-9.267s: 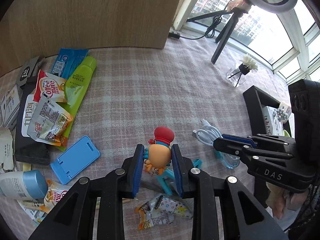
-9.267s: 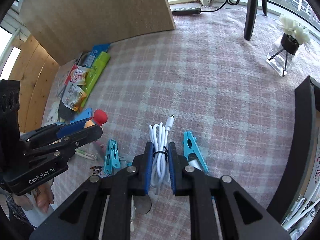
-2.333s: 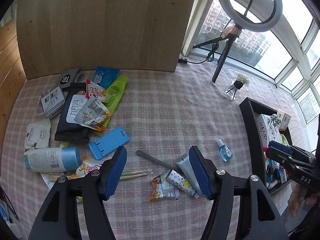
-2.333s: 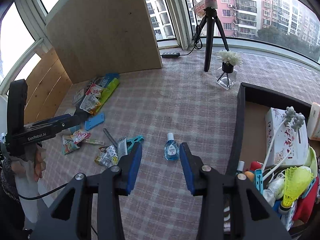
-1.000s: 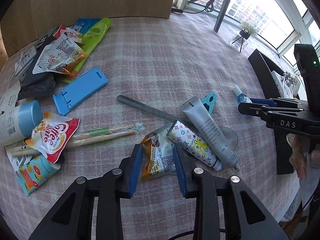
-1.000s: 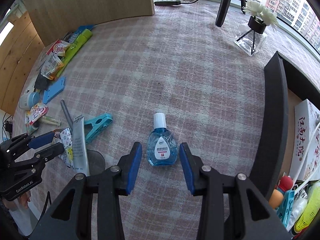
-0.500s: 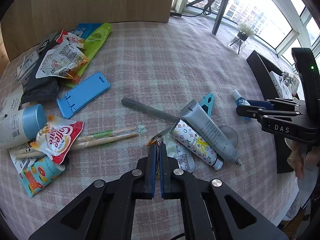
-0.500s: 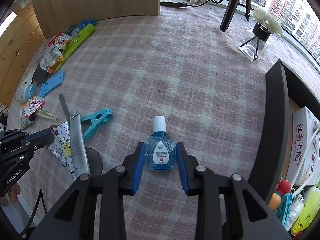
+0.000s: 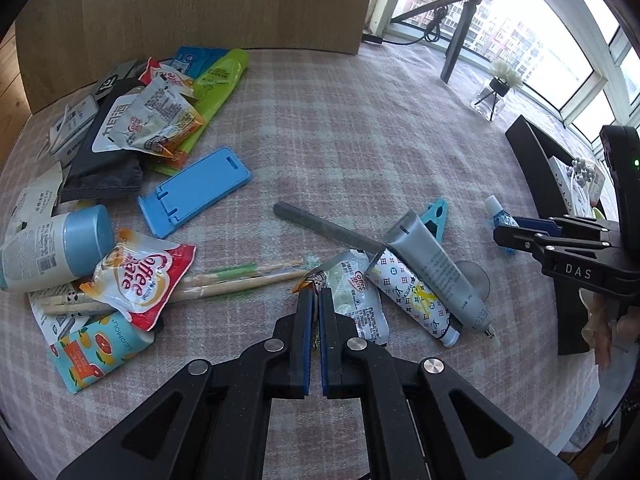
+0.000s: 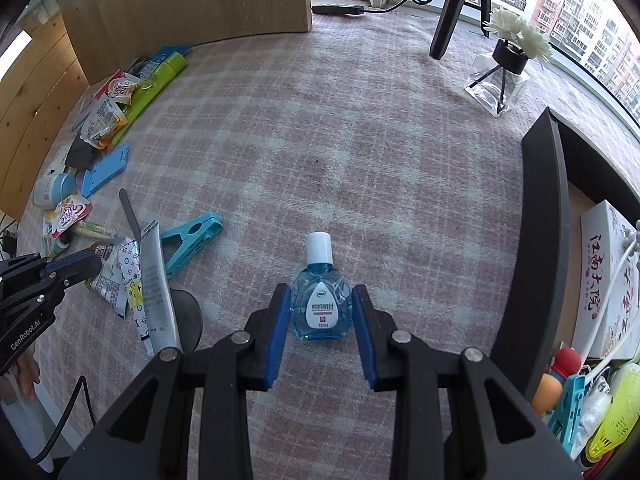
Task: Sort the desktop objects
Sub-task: 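Carry the eye-drop bottle and snack packet over the black tray and open both tools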
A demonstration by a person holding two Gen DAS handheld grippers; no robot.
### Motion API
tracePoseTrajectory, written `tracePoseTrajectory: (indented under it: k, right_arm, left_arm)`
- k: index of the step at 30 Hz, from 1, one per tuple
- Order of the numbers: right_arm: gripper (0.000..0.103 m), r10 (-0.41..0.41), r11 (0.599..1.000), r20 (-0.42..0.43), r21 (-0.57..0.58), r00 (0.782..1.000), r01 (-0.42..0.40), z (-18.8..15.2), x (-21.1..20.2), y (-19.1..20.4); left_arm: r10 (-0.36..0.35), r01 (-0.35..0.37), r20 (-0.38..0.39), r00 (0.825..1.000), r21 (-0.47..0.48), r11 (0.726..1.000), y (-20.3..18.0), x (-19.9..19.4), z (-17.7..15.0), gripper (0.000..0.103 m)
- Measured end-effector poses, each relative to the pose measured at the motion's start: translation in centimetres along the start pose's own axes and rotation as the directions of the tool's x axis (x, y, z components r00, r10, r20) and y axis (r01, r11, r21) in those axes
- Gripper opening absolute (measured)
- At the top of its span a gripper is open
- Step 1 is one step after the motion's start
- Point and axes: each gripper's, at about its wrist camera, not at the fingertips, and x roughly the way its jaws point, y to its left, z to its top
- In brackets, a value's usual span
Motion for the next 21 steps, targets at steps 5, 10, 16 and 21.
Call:
tracePoseTrajectory:
  k: [5,10,16,21]
  right_arm:
    - [0.03,0.009,1.0,0.014,0.01,1.0,-0.009,0.0,-0.6,-0.2]
    - [0.03,0.019,1.0,0.045,0.021,0.999,-0.02,0.1,-2.0,-0.4]
    - [0.03,0.039,0.997,0.101,0.064,0.994,-0.046,-0.6,-5.3,-1.2]
    - [0.03,-0.002,0.99,0.157,0.138,0.988,-0.02,-3.3,-7.9,-4.1]
  left_arm:
    - [0.002,-0.002,0.022,1.0,-0.021,1.0,1.0,-1.2,0.4,0.002]
    - [0.002,-0.001,0.067,0.998,-0.025,1.0,1.1,-3.4,1.3,0.002]
    - [-0.041,0.032,0.106,0.994,0.085,0.996,-3.3,-5.4,2.9,0.002]
    - [-0.131,0.113,0.071,0.989,0.213,0.97,-10.5,-4.3,4.0,0.002]
